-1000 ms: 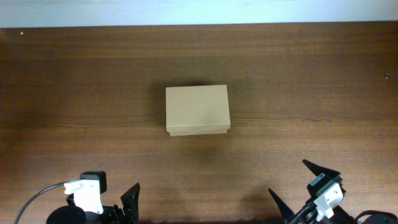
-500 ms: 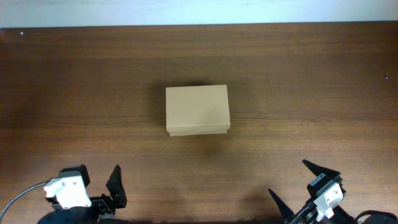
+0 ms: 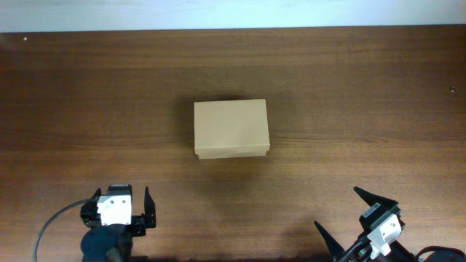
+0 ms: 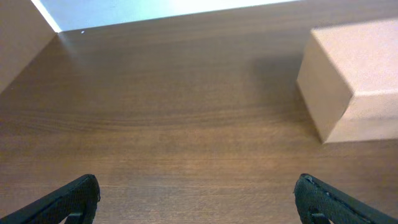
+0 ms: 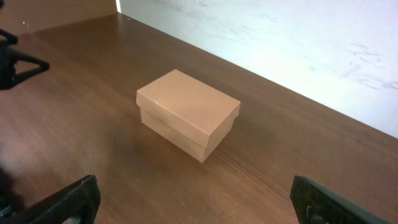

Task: Pack container

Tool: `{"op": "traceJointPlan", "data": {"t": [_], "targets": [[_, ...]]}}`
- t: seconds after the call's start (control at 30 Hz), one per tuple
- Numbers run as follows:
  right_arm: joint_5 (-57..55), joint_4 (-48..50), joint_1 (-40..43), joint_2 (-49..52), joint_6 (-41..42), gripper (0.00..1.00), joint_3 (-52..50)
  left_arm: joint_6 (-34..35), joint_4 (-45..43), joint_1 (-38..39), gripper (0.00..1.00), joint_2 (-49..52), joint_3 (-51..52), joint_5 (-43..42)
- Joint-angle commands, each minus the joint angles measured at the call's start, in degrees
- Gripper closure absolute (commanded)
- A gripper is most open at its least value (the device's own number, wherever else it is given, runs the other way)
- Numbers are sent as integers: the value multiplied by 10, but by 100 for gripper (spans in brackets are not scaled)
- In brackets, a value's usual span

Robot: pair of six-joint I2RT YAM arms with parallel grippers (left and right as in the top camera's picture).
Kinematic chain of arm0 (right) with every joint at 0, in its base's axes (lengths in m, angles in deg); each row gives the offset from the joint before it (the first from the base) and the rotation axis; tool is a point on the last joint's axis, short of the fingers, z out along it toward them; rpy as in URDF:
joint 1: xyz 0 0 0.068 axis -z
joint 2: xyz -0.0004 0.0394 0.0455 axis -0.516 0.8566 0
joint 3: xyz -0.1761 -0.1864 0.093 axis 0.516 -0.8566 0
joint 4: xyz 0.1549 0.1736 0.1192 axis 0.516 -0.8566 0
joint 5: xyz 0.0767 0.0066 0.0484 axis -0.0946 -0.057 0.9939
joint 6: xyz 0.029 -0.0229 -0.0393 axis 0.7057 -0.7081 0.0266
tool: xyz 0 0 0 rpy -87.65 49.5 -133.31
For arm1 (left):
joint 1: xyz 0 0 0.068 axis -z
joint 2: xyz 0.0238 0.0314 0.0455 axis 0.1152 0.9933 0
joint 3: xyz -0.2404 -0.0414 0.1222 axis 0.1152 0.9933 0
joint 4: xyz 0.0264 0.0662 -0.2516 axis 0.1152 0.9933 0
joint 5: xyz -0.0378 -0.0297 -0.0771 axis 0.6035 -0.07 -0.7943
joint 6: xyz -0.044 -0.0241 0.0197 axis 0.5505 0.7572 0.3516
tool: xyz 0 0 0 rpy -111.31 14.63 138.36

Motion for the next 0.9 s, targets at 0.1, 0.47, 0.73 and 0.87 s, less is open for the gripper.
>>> {"op": "traceJointPlan", "data": {"t": [0.1,0.47,0.73,0.87], "targets": [[7,1,4,-4,5,1,-5,-51,-3,-6,0,-12,63,14],[7,1,4,-4,5,1,-5,44,-6,-19,0,-12,127,58],[7,1,4,-4,5,1,-5,46,-5,-26,0,-12,127,79],[7,1,4,-4,5,1,-5,46,-5,-26,0,-12,127,79]]}}
